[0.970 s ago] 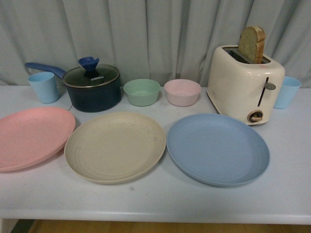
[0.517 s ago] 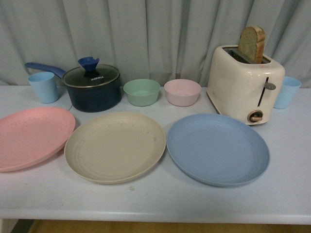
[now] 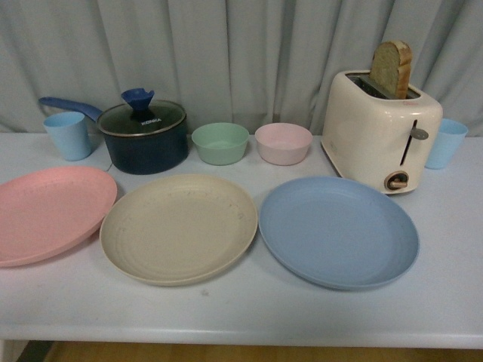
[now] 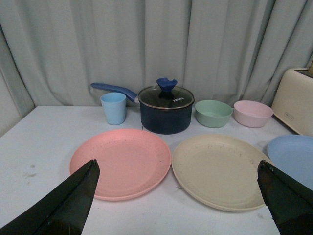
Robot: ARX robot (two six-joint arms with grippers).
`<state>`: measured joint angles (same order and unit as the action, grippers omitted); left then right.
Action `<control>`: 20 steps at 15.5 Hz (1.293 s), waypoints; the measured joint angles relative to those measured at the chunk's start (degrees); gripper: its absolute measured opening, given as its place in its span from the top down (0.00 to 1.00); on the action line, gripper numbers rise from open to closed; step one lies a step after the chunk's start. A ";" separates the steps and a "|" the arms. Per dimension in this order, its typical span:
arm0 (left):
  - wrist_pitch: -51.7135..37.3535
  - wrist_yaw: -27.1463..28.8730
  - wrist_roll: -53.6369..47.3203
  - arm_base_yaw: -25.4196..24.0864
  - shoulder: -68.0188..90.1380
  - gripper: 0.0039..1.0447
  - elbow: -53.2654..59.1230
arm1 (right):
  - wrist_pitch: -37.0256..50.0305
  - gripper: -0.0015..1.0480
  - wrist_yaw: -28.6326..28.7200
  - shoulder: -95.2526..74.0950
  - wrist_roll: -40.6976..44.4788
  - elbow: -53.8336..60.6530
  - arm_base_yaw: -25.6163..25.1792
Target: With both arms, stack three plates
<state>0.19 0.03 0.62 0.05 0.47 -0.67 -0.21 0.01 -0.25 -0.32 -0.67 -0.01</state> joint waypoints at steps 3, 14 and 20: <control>-0.02 0.00 0.00 0.00 0.00 0.06 0.00 | 0.02 0.06 0.00 0.00 0.00 0.00 0.00; 0.00 0.00 0.02 0.00 0.00 0.06 0.00 | 0.00 0.06 0.00 0.00 0.00 0.00 0.00; -0.02 0.00 0.02 0.00 0.00 0.06 0.00 | 0.00 0.06 0.00 0.00 0.00 0.00 0.00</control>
<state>0.16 0.03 0.64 0.05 0.47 -0.67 -0.21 0.01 -0.25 -0.32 -0.67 -0.01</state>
